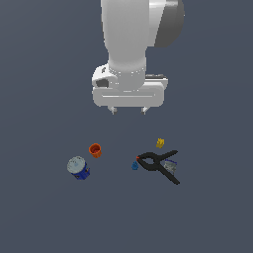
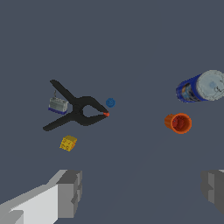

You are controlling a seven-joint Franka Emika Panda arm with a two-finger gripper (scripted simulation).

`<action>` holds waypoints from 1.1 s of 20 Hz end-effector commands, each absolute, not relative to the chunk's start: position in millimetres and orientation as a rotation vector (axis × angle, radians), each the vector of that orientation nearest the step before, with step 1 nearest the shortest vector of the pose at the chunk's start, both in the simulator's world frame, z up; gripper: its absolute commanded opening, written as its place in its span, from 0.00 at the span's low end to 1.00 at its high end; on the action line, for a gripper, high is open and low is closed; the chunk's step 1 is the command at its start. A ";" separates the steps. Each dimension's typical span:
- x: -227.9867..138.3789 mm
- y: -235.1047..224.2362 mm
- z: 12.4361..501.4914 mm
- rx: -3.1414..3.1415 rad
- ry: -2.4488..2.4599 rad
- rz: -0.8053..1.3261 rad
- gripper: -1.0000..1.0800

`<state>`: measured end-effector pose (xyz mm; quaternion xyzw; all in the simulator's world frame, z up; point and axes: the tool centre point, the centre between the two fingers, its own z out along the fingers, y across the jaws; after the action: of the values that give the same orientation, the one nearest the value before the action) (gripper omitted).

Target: Pick up a designated object from a clutter of objects.

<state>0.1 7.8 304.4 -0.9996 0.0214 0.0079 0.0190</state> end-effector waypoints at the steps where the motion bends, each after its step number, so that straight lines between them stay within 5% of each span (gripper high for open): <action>1: -0.3 7.2 304.6 -3.102 0.074 0.026 0.96; 22: 4.7 53.5 238.0 -3.123 0.242 0.022 0.96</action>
<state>4.9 46.2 248.0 -0.9975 0.0696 0.0072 0.0065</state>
